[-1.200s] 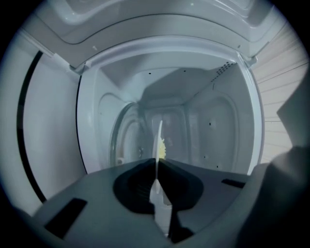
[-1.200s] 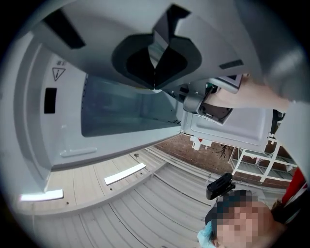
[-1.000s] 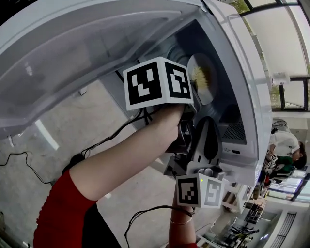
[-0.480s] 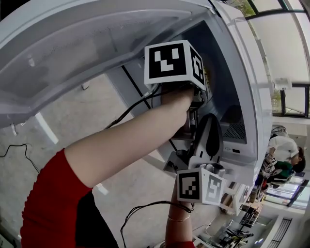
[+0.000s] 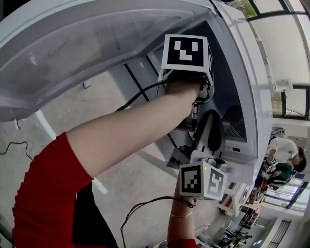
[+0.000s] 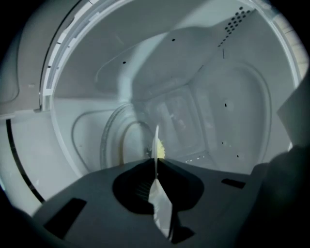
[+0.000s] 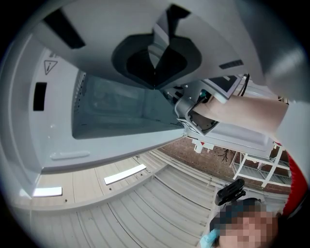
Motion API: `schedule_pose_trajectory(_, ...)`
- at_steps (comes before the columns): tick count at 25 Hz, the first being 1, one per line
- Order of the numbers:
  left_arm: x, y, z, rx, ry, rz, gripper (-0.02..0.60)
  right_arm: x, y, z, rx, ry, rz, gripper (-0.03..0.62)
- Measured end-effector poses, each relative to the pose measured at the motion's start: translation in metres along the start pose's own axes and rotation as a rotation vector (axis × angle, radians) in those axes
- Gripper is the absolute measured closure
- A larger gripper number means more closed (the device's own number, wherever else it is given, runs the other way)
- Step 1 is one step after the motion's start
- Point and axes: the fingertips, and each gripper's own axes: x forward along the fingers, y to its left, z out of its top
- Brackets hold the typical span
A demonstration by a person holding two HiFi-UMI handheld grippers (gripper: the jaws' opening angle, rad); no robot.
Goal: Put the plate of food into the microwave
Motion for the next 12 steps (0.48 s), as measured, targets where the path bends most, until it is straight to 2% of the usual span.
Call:
schedule_pose_trajectory(5, 0.0013, 0.0067, 0.0063, 0.062, 0.001, 0.055, 0.557, 0.0016, -0.0047, 0.0005, -0.017, -0.002, -0.004, 0.579)
schedule_pose_trajectory(12, -0.0017, 0.007, 0.009, 0.228, 0.031, 0.129, 0.531, 0.0007, -0.0067, -0.0012, -0.018, 0.003, -0.018, 0.579)
